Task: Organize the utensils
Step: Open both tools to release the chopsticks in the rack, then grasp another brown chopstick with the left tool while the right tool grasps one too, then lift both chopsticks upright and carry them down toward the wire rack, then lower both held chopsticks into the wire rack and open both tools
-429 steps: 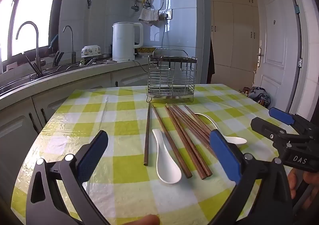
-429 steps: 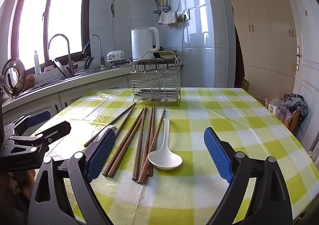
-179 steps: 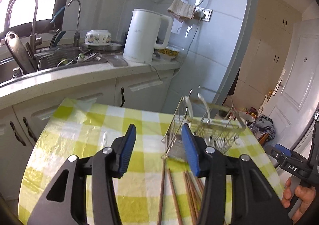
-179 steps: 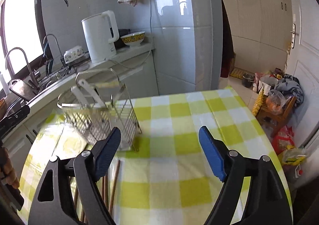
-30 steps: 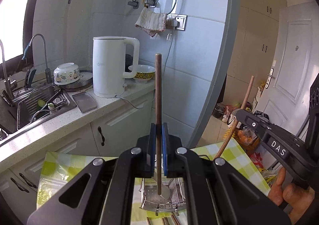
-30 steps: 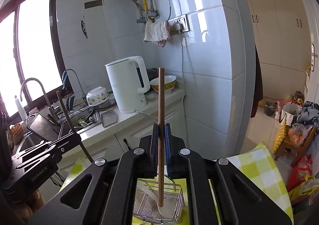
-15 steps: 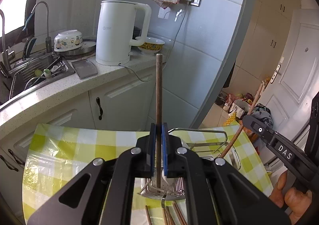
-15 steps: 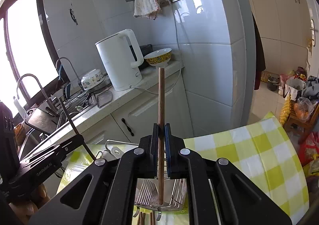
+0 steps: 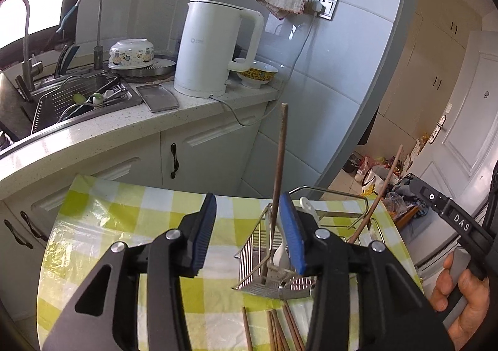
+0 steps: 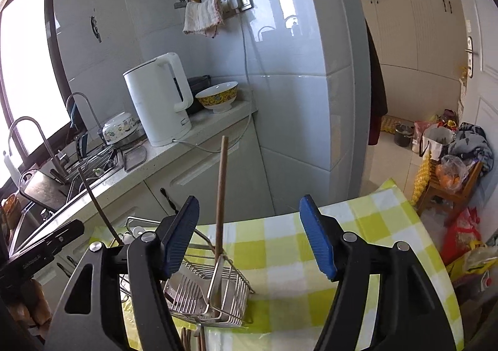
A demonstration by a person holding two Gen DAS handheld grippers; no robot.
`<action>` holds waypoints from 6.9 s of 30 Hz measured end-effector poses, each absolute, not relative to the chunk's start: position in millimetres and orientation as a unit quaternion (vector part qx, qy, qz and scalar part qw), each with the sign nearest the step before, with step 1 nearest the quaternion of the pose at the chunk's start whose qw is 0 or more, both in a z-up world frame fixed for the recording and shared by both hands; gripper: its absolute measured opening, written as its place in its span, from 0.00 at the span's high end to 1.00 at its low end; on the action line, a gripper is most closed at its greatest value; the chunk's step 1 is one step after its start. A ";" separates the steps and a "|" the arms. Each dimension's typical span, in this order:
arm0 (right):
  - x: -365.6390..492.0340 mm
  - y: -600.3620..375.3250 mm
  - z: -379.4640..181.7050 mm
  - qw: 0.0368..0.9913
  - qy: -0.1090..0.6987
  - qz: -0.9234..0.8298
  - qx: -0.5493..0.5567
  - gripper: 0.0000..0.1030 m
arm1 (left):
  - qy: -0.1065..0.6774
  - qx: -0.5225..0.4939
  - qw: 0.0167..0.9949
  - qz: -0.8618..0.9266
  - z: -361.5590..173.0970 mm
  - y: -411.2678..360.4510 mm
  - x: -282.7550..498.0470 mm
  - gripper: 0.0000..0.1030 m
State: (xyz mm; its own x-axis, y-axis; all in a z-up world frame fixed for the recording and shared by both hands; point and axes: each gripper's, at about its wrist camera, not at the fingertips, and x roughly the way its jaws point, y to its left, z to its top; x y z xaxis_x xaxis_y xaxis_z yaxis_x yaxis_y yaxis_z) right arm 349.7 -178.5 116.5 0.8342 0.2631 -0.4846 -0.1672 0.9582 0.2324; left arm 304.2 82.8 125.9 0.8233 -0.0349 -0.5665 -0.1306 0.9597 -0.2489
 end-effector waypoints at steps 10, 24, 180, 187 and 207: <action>263.0 -202.7 51.6 0.947 0.303 0.094 0.054 0.29 | 0.341 -0.146 0.928 0.036 60.9 84.4 220.4 0.60; 194.4 -183.2 -41.7 0.909 0.395 0.126 0.038 0.28 | 0.446 -0.074 0.892 0.002 -33.5 15.9 218.6 0.73; 347.7 -122.7 169.4 0.945 0.257 0.189 0.075 0.92 | 0.232 -0.048 0.971 -0.021 218.7 24.4 319.6 0.94; 358.5 -116.3 149.3 0.943 0.267 0.185 0.077 0.92 | 0.244 -0.048 0.968 -0.015 192.3 23.2 330.0 0.94; 363.8 -102.7 103.9 0.928 0.313 0.189 0.071 0.92 | 0.287 -0.044 0.957 -0.015 143.4 14.0 342.0 0.94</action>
State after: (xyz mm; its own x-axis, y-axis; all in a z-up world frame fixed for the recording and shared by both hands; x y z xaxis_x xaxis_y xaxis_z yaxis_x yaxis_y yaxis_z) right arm 363.8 -102.7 103.9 0.7328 0.3955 -0.5537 -0.3064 0.9184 0.2505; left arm 342.0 14.0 143.4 0.8346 -0.0542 -0.5482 0.0038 0.9957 -0.0927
